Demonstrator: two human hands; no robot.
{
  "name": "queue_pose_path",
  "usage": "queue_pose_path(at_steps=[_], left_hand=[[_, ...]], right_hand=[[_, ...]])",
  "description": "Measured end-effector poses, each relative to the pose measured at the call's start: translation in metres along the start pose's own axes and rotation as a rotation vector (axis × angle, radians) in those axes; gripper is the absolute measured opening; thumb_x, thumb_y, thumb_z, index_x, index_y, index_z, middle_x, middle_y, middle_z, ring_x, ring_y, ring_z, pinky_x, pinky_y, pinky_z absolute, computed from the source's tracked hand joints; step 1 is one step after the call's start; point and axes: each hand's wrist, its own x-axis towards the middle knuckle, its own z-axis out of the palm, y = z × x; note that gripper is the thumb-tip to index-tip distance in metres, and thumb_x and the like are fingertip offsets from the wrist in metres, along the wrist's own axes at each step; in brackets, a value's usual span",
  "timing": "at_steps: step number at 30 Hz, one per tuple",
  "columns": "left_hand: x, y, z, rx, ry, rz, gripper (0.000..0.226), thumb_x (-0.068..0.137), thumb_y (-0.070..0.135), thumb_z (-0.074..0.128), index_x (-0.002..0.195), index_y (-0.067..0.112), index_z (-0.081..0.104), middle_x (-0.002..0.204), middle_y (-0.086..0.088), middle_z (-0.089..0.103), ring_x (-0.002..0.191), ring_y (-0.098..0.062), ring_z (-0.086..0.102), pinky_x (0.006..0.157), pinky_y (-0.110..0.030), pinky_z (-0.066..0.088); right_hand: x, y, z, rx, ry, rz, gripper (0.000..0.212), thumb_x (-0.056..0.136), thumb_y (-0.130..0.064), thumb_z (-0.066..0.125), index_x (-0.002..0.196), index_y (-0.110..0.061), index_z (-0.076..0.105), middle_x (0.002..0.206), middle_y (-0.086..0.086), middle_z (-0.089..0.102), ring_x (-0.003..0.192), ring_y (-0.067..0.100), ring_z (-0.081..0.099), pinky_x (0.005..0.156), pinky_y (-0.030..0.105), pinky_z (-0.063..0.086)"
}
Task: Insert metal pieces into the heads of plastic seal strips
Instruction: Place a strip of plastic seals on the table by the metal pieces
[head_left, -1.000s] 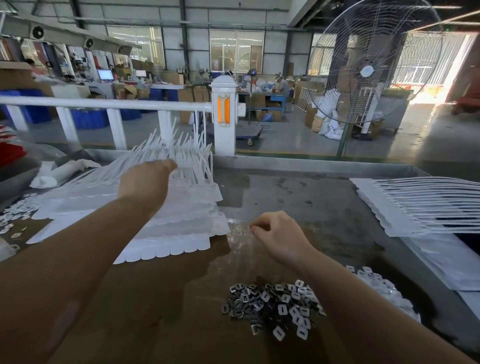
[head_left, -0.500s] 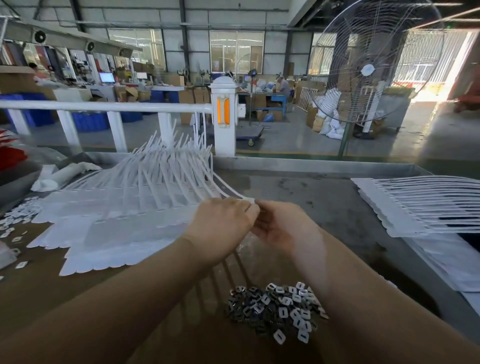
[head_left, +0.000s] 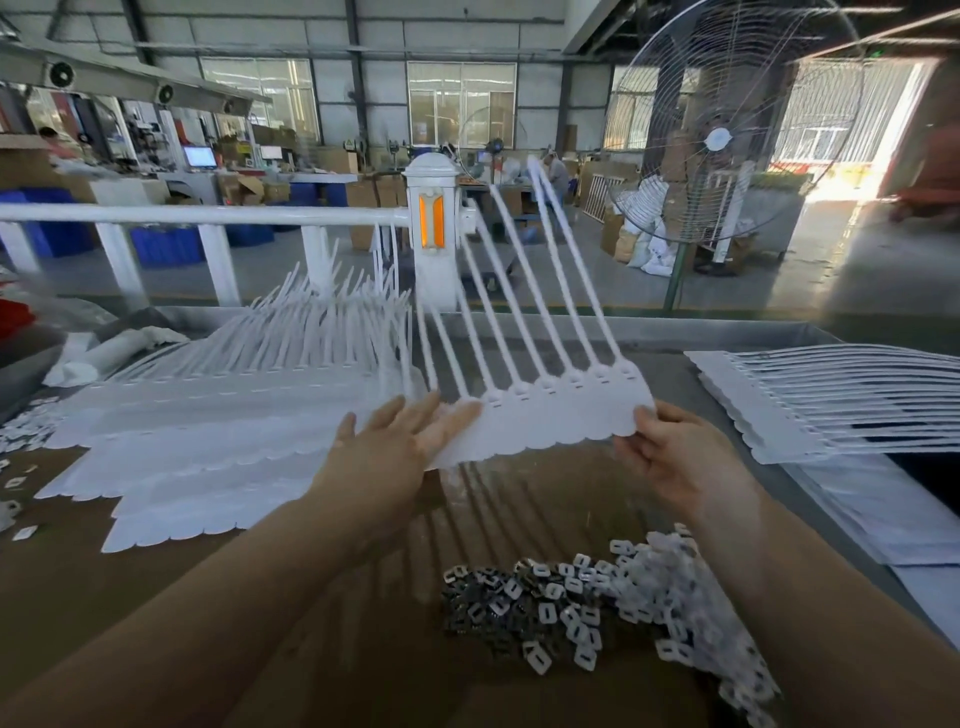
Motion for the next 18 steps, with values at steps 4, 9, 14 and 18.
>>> queue_pose_path(at_steps=[4, 9, 14, 18], left_hand=[[0.019, 0.011, 0.018, 0.030, 0.068, 0.109, 0.080, 0.097, 0.020, 0.047, 0.145, 0.045, -0.013, 0.159, 0.007, -0.006, 0.146, -0.019, -0.003, 0.118, -0.045, 0.011], [0.033, 0.030, 0.047, -0.027, 0.050, 0.218, 0.082, 0.095, 0.016, 0.054, 0.147, 0.041, -0.005, 0.158, 0.007, 0.004, 0.145, -0.022, 0.001, 0.116, -0.033, 0.006], [0.025, 0.034, 0.060, -0.240, -0.086, 0.211, 0.084, 0.088, -0.014, 0.033, 0.148, 0.040, 0.009, 0.158, 0.006, 0.010, 0.145, -0.016, 0.002, 0.115, -0.034, 0.002], [0.020, 0.028, 0.066, -0.359, -0.108, 0.170, 0.085, 0.084, -0.018, 0.028, 0.147, 0.039, 0.017, 0.158, 0.010, 0.009, 0.145, -0.010, 0.000, 0.116, -0.032, 0.003]], right_hand=[[0.007, -0.003, -0.027, -0.094, 0.151, -0.032, 0.012, 0.093, -0.002, 0.050, 0.088, -0.005, 0.059, 0.076, 0.005, 0.069, 0.072, 0.015, 0.066, 0.059, 0.026, 0.052], [0.011, -0.002, -0.049, -0.356, 0.347, -0.082, 0.019, 0.092, -0.004, 0.053, 0.075, -0.011, 0.059, 0.076, 0.009, 0.064, 0.065, 0.018, 0.062, 0.049, 0.026, 0.052], [0.007, 0.002, -0.063, -0.775, 0.389, -0.171, 0.008, 0.087, -0.005, 0.059, 0.088, -0.006, 0.067, 0.069, 0.005, 0.062, 0.063, 0.018, 0.059, 0.054, 0.026, 0.047], [0.002, 0.008, -0.064, -1.108, 0.361, -0.298, 0.012, 0.080, -0.007, 0.064, 0.076, 0.004, 0.065, 0.080, 0.020, 0.068, 0.078, 0.034, 0.063, 0.076, 0.044, 0.052]])
